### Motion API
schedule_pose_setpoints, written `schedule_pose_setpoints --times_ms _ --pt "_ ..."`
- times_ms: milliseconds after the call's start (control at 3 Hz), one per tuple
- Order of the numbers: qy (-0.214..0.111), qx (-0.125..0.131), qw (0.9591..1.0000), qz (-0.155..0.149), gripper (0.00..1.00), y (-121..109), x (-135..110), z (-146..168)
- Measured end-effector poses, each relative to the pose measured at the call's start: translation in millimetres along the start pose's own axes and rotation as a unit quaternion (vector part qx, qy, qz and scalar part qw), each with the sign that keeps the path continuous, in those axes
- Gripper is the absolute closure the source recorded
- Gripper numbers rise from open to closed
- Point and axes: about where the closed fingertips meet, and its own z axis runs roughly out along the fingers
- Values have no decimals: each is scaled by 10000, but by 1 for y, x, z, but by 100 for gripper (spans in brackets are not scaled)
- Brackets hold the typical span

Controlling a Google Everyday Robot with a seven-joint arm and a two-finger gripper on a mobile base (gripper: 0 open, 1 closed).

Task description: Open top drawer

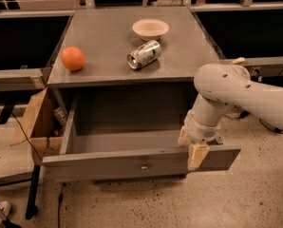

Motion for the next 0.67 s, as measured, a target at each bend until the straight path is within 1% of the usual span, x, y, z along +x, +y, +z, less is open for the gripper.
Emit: schedule_pose_setpoints --times_ms 333,667 --pt "4 -73 10000 -65 0 11 -10 2" --pt "10 -275 9995 -174 0 21 -18 5"
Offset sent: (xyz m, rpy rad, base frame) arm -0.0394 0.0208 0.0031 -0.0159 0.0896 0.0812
